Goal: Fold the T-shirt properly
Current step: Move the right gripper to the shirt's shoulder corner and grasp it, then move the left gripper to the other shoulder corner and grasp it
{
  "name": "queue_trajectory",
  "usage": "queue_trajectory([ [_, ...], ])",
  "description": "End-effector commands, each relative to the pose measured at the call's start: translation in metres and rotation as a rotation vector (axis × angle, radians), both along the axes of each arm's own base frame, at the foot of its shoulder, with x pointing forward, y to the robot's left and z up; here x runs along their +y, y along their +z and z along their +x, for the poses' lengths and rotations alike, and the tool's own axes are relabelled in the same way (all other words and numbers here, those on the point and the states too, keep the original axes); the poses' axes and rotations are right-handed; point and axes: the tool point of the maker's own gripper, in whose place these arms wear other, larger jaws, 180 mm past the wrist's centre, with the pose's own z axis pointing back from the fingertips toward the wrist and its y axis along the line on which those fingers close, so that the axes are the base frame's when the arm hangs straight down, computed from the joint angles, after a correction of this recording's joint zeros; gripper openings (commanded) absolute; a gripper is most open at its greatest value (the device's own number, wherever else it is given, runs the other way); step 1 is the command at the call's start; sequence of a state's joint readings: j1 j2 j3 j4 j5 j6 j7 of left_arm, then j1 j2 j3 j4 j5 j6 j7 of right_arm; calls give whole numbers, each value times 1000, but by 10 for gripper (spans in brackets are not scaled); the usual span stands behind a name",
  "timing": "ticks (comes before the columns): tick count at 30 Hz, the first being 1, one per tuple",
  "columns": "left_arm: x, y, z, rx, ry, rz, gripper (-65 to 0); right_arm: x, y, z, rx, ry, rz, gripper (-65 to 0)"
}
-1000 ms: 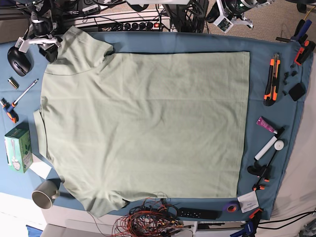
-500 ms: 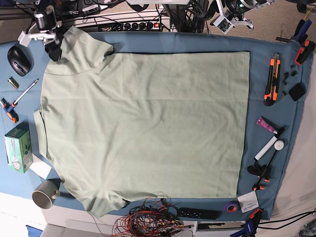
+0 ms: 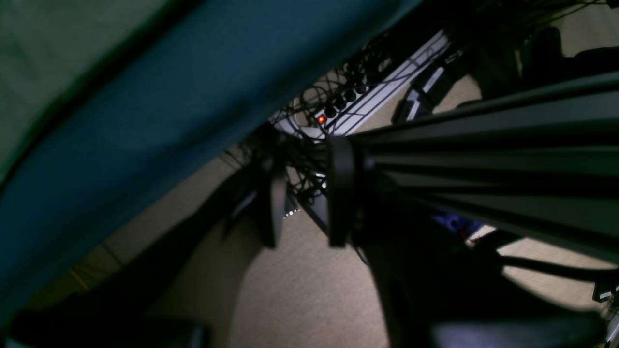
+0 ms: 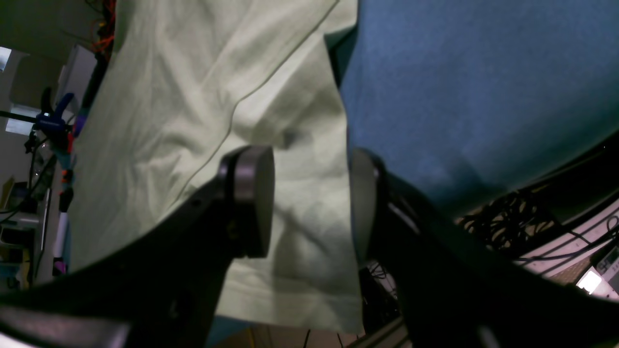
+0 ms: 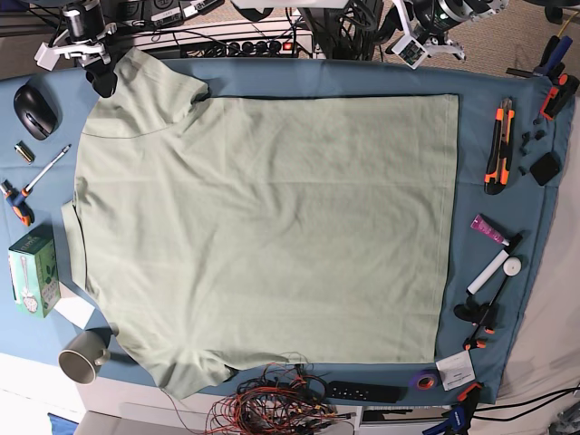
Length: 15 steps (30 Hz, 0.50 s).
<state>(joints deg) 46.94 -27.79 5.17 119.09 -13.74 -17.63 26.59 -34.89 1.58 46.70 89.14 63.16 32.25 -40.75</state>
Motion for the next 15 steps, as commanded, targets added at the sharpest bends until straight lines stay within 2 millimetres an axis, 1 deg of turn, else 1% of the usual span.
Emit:
queue_trajectory([
  [1, -2, 5, 0, -13, -4, -17, -492, 8, -14, -12, 94, 43, 13, -384],
  [3, -2, 5, 0, -13, -4, -16, -492, 16, -17, -10, 98, 66, 27, -384],
  [8, -2, 5, 0, -13, -4, -16, -492, 51, -30, -5, 128, 159, 74, -384],
  [10, -2, 5, 0, -13, -3, -16, -492, 60, -34, -4, 140, 187, 80, -384],
  [15, -2, 5, 1, -14, -4, -16, -492, 60, -35, -3, 140, 190, 71, -384],
])
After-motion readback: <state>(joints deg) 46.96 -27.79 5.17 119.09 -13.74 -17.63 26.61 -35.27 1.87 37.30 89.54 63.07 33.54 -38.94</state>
